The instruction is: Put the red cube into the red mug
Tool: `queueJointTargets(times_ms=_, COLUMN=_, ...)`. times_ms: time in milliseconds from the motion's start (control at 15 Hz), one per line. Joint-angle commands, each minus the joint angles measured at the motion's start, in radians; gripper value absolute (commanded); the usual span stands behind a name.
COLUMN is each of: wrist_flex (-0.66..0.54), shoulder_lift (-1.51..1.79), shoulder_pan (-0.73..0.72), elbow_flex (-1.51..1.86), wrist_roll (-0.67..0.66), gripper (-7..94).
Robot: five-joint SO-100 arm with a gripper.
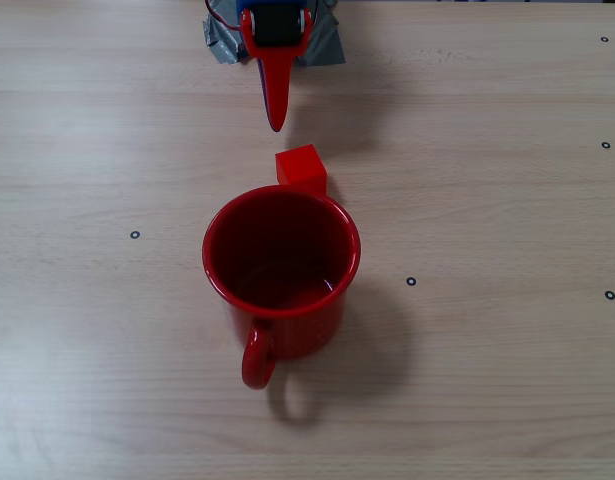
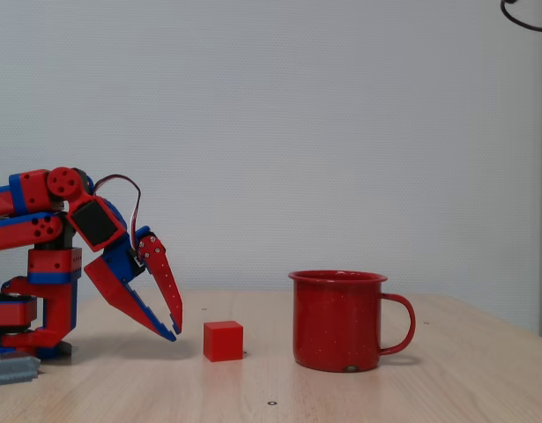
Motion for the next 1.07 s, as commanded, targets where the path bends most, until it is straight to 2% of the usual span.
queueJointTargets(times_ms=0, wrist_flex=0.015, shoulder_lift=0.057, shoulder_pan=0.003, elbow_flex=0.008, wrist_roll=0.026, gripper=0)
queueJointTargets(times_ms=200, wrist_flex=0.057, shoulder_lift=0.043, shoulder_pan=0.028, elbow_flex=-0.021, wrist_roll=-0.029, gripper=0)
queueJointTargets(times_ms=667, wrist_flex=0.094, shoulder_lift=-0.307, shoulder_pan=0.048, elbow_flex=-0.347, wrist_roll=-0.147, gripper=0)
queueJointTargets(times_ms=1000, wrist_flex=0.284, shoulder_lift=-0.618, shoulder_pan=0.052, elbow_flex=-0.744, wrist_roll=-0.238, gripper=0)
